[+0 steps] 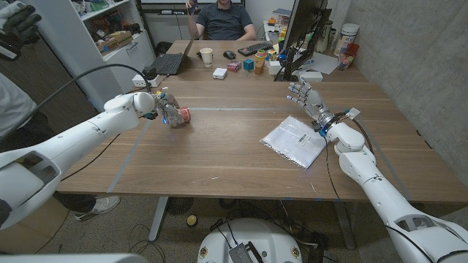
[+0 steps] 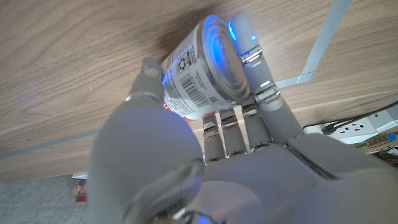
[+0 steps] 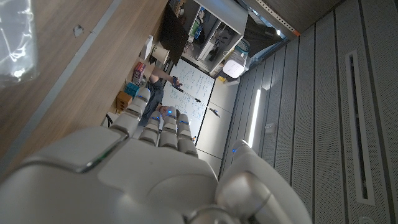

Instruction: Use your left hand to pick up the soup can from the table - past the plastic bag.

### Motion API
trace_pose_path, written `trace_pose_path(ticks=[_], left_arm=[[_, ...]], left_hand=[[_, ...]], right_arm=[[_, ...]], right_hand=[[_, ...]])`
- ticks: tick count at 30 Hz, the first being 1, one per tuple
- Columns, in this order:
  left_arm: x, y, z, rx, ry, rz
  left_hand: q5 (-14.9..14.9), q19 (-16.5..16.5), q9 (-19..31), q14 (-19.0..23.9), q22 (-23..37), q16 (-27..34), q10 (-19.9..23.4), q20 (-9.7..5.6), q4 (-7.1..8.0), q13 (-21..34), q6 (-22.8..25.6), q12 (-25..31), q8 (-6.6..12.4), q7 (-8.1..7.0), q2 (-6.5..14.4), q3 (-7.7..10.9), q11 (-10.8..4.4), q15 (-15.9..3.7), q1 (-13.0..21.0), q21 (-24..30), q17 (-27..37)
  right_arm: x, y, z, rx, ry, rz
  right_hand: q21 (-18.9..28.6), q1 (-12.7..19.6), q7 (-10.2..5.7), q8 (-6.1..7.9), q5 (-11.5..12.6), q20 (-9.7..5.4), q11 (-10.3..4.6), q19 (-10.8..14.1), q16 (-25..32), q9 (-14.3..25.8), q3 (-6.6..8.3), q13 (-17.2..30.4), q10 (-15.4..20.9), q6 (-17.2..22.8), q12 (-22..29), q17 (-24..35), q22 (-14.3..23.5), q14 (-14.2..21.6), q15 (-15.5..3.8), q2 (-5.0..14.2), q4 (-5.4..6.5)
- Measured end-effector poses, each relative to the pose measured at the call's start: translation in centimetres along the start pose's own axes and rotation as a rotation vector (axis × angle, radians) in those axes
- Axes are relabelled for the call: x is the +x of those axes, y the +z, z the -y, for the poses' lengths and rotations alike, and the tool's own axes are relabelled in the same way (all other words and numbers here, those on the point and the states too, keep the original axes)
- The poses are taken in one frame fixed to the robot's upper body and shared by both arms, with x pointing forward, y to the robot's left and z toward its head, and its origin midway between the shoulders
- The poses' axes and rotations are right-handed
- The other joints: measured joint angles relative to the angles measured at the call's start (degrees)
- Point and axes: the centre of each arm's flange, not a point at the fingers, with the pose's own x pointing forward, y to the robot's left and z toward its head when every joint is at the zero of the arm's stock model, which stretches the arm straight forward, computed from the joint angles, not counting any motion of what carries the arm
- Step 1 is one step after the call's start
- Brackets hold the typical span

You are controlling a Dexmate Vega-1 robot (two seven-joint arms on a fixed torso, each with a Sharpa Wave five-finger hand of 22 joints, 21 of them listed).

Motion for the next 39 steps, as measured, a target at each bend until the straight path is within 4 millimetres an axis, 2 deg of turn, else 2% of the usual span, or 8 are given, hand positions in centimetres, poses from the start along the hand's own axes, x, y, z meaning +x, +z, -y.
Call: trace_pose_path(ticks=[6, 10, 26, 39], left_arm=[[-0.8, 0.6, -0.8, 0.014, 0.019, 0.015], [-1.5, 1.1, -1.3, 0.023, 0.028, 0.025], [-4.4, 2.2, -3.0, 0.031, 0.078, 0.051], [-6.6, 2.7, -4.3, 0.043, 0.13, 0.059]], left_hand=[[-0.1, 0.0, 0.0, 0.5, 0.0, -0.3, 0.5, -0.01, 0.0, 0.0, 0.9, -0.1, -0.17, 0.91, -0.1, 0.0, 0.31, -0.09, 0.1, 0.7, 0.2], [-0.2, 0.0, 0.0, 0.5, 0.0, -0.4, 0.8, 0.0, 0.0, 0.0, 0.9, -0.2, -0.18, 0.92, -0.2, 0.0, 0.41, -0.1, 0.2, 0.9, 0.2], [-0.1, 0.0, -0.1, 1.1, 0.3, -1.0, 1.6, 0.01, 0.0, 0.0, 2.6, -0.8, -0.41, 2.56, -0.7, 0.0, 0.59, -0.14, 0.7, 2.2, -0.1], [-0.1, -0.5, -0.1, 1.5, 0.3, -1.5, 1.7, 0.01, 0.0, -0.1, 3.2, -1.1, -1.06, 3.17, -0.6, 0.0, 0.51, -0.21, 0.6, 3.0, -0.3]], right_arm=[[-0.1, 0.0, 0.0, 0.004, -0.002, 0.005], [-0.2, 0.1, 0.0, 0.005, -0.002, 0.008], [-0.9, 0.2, -0.2, 0.017, 0.0, 0.022], [-1.2, 0.2, -0.3, 0.023, 0.0, 0.029]], right_hand=[[0.0, 0.0, 0.0, 0.0, 0.0, 0.0, 0.0, 0.0, 0.0, 0.0, 0.0, 0.0, 0.0, 0.0, 0.0, 0.0, 0.0, 0.0, 0.0, 0.0, 0.0], [0.0, 0.0, 0.0, 0.0, 0.0, 0.0, 0.0, 0.0, 0.0, 0.0, 0.0, 0.0, 0.0, 0.0, 0.0, 0.0, 0.0, 0.0, 0.0, 0.0, 0.0], [0.0, 0.0, 0.0, 0.0, 0.4, 0.0, 0.0, 0.0, 0.0, 0.0, 0.01, 0.0, 0.0, 0.0, 0.0, 0.0, 0.0, 0.0, 0.0, 0.0, 0.0], [0.0, 0.0, 0.0, 0.0, 0.4, 0.0, 0.0, 0.0, 0.0, 0.0, -0.03, 0.0, 0.0, 0.0, 0.0, 0.0, 0.0, 0.0, 0.0, 0.0, -0.04]])
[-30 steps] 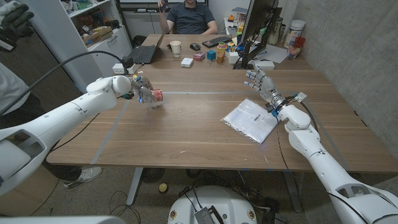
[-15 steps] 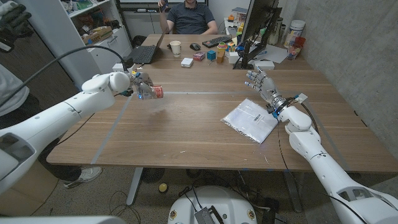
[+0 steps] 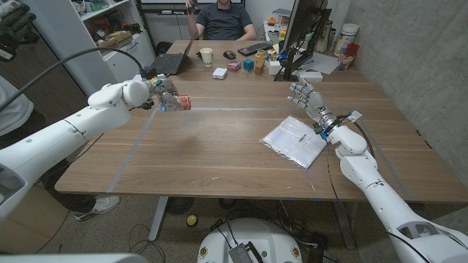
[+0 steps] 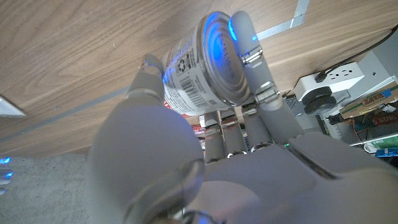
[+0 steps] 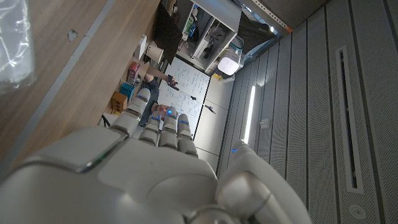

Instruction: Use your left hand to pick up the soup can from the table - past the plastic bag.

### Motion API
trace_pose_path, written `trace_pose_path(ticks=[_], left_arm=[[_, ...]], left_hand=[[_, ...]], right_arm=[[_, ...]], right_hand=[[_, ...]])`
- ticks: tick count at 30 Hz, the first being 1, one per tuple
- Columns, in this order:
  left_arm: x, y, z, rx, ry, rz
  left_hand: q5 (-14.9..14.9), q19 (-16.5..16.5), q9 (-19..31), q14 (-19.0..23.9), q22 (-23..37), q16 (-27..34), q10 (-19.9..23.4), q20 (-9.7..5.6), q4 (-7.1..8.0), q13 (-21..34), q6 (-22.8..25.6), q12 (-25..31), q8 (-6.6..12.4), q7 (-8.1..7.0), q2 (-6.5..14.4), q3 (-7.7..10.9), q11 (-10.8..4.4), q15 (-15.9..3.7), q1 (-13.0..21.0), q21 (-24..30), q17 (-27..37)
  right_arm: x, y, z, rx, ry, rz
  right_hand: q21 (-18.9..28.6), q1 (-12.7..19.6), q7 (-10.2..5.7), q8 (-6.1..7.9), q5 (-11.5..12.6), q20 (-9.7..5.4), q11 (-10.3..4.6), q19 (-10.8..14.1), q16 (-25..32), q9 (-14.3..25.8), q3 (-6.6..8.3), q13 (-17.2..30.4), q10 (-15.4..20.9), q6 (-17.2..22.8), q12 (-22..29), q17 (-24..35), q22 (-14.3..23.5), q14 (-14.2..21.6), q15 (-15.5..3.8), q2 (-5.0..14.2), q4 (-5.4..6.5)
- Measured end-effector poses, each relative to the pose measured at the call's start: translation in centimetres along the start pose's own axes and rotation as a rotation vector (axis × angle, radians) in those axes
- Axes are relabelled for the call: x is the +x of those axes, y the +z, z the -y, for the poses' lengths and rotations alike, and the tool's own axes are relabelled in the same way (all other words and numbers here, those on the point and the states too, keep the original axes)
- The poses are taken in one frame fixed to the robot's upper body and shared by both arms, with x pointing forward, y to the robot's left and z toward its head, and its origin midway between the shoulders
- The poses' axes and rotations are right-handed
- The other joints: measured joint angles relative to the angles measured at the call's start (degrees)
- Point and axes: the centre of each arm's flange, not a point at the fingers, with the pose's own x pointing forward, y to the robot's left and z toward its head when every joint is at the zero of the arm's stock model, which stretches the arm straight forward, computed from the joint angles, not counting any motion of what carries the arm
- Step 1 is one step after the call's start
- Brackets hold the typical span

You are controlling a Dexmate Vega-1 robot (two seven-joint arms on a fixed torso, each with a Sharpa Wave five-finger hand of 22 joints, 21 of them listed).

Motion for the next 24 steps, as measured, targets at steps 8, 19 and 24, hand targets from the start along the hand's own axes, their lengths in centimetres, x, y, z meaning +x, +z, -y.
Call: trace_pose_path(ticks=[8, 19, 24], left_arm=[[-0.7, -0.5, -1.1, 0.006, 0.048, -0.028], [-1.6, -0.6, -3.0, 0.018, 0.103, -0.043], [-2.0, -0.7, -3.9, 0.023, 0.129, -0.045]], left_hand=[[0.0, 0.0, 0.0, 0.3, 0.0, -0.4, 0.0, -0.01, 0.0, 0.0, 0.2, -0.4, -0.42, 0.22, 0.0, 0.0, -0.01, 0.1, 0.0, 0.2, 0.0], [0.0, -0.4, 0.1, 0.3, -0.2, -1.2, 0.2, 0.2, 0.0, -0.1, 0.3, -1.3, -0.89, 0.31, 0.0, 0.0, -0.22, 0.08, 0.0, 1.1, -0.2], [0.0, -0.4, 0.1, 0.4, -0.2, -1.3, 0.2, 0.2, 0.0, -0.1, 0.6, -1.3, -1.1, 0.62, 0.0, 0.0, -0.22, -0.03, 0.0, 1.5, -0.2]], right_arm=[[0.0, 0.1, -0.2, -0.001, -0.006, 0.004], [0.1, 0.2, -0.5, -0.006, -0.01, 0.007], [0.1, 0.2, -0.6, -0.005, -0.01, 0.006]], right_hand=[[0.0, 0.0, 0.0, 0.0, 0.0, 0.0, 0.0, 0.0, 0.0, 0.0, -0.45, 0.0, 0.0, 0.0, 0.0, 0.0, 0.0, 0.0, 0.0, 0.0, 0.05], [0.0, 0.0, 0.0, 0.0, 0.2, 0.0, 0.0, 0.0, 0.0, 0.0, -0.45, 0.0, 0.0, 0.0, 0.0, 0.0, 0.0, 0.0, 0.0, 0.0, 0.05], [0.0, 0.0, 0.0, 0.0, 0.2, 0.0, 0.0, 0.0, 0.0, 0.0, -0.45, 0.0, 0.0, 0.0, 0.0, 0.0, 0.0, 0.0, 0.0, 0.0, 0.05]])
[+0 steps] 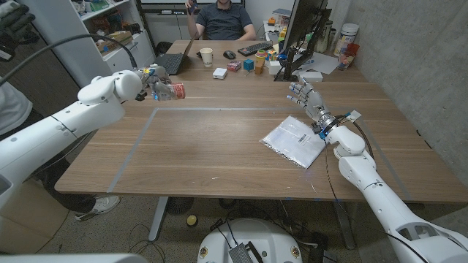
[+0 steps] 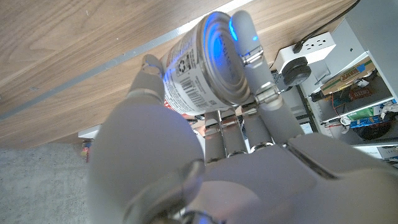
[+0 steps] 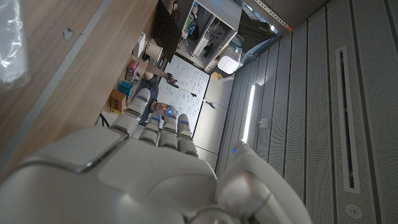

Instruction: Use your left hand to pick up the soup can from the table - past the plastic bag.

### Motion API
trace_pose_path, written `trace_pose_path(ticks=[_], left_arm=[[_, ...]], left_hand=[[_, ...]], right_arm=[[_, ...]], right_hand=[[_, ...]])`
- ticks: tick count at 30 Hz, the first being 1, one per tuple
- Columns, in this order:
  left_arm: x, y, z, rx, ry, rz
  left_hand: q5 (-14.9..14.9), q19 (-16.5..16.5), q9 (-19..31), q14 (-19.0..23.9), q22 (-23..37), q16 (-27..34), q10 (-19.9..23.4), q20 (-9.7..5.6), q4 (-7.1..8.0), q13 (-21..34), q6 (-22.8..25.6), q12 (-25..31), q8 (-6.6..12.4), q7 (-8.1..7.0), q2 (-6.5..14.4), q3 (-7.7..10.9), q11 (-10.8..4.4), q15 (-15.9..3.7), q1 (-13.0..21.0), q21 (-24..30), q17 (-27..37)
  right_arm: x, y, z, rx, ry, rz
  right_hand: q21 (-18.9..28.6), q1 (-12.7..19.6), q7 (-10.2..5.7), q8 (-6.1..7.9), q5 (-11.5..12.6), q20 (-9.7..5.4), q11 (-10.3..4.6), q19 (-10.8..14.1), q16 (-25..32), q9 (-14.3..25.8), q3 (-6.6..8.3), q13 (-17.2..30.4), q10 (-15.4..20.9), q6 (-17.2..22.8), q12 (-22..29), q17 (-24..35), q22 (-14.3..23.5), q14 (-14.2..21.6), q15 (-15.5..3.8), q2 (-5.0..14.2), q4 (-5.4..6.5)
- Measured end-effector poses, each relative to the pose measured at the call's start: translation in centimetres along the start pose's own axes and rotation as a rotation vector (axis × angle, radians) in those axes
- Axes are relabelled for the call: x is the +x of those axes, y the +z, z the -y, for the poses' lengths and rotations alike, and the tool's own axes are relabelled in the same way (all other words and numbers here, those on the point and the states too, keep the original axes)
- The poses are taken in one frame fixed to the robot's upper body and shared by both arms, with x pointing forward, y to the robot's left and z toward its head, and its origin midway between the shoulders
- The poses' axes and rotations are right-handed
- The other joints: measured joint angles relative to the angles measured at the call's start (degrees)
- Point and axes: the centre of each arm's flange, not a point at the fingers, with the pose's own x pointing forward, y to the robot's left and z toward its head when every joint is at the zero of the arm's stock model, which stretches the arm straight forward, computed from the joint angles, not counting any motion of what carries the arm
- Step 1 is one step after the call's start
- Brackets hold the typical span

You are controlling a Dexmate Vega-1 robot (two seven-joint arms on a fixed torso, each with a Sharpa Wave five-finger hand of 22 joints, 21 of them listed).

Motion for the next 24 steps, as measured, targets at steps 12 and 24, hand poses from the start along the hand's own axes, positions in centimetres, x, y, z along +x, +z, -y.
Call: trace_pose_path(ticks=[12, 24], left_arm=[[-0.8, 0.3, -1.5, 0.01, 0.045, 0.009], [-1.4, 0.7, -2.0, 0.013, 0.064, 0.017]], left_hand=[[0.0, -0.3, 0.0, 0.1, -0.2, -0.3, 0.0, 0.3, 0.0, 0.0, 0.3, -0.2, -0.44, 0.3, 0.0, 0.0, 0.0, -0.08, 0.0, 0.5, 0.2], [0.0, -0.3, -0.1, 0.4, -0.3, -0.8, 0.2, 0.3, 0.0, 0.0, 0.5, -0.7, -0.84, 0.51, 0.0, 0.0, -0.18, -0.2, 0.0, 1.1, 0.2]], right_arm=[[-0.4, -0.1, -0.2, 0.001, -0.005, -0.003], [-1.4, 0.1, -0.5, 0.002, -0.01, -0.001]], right_hand=[[0.0, 0.0, 0.0, 0.0, 0.0, 0.0, 0.0, 0.0, 0.0, 0.0, 0.0, 0.0, 0.0, 0.0, 0.0, 0.0, 0.0, 0.0, 0.0, 0.0, 0.0], [0.0, 0.0, 0.0, 0.0, 0.0, 0.0, 0.0, 0.0, 0.0, 0.0, -0.24, 0.0, 0.0, 0.0, 0.0, 0.0, 0.0, 0.0, 0.0, 0.0, -0.24]])
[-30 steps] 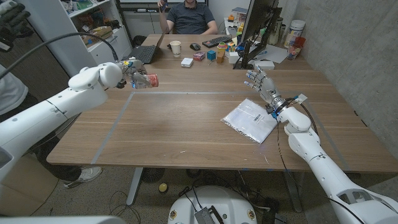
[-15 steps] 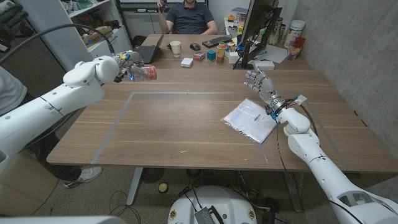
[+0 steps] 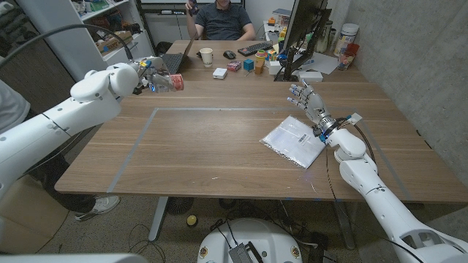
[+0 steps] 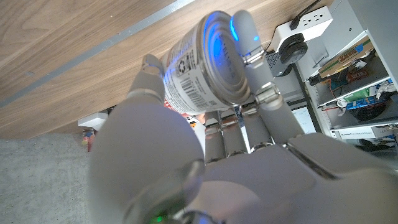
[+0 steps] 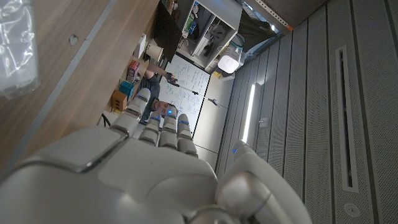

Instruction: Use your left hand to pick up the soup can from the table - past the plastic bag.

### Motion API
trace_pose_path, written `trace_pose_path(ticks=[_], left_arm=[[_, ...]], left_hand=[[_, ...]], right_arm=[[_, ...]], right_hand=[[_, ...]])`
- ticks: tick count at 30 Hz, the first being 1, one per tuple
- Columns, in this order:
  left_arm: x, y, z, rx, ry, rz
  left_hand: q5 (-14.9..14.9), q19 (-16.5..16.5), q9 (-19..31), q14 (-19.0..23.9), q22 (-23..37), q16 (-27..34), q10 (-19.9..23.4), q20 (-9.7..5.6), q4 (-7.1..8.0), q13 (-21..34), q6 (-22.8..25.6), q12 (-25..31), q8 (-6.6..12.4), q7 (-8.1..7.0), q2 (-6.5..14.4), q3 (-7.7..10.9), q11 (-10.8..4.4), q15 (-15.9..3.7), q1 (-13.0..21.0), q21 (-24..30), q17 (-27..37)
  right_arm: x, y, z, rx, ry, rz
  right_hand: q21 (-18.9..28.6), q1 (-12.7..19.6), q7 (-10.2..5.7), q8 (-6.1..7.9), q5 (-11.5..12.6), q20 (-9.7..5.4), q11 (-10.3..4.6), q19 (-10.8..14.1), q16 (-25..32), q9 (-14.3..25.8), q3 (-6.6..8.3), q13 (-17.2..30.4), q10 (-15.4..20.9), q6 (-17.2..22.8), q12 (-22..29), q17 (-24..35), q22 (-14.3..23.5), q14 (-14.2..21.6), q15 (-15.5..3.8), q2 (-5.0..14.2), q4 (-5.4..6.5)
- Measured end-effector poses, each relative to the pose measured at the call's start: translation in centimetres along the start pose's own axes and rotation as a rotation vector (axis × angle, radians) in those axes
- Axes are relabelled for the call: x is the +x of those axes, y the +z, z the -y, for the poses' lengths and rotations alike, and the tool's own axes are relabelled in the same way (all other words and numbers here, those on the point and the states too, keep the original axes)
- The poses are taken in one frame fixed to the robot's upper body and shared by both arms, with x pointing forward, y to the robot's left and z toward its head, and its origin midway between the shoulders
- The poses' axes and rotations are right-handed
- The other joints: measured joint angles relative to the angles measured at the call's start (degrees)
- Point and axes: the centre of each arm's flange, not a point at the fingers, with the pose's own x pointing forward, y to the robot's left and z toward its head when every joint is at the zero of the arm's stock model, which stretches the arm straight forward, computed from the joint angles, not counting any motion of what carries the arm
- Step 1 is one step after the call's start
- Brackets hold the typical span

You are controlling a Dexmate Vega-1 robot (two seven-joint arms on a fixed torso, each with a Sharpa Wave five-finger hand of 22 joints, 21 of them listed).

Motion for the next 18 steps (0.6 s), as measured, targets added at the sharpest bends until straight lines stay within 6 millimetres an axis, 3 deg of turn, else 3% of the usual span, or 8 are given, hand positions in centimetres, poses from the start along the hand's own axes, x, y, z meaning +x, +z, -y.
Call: trace_pose_path(ticks=[18], left_arm=[[-1.1, 0.2, -0.1, 0.007, -0.001, -0.003]], left_hand=[[0.0, -0.3, 0.1, 0.4, -0.3, -0.2, 0.3, 0.31, 0.0, 0.0, 0.6, -0.5, -0.44, 0.6, 0.0, 0.0, 0.08, 0.02, 0.0, 0.9, 0.0]], right_arm=[[-0.8, 0.1, -0.2, 0.003, 0.001, 0.0]], right_hand=[[0.0, 0.0, 0.0, 0.0, 0.2, 0.0, 0.0, 0.0, 0.0, 0.0, -0.16, 0.0, 0.0, 0.0, 0.0, 0.0, 0.0, 0.0, 0.0, 0.0, 0.17]])
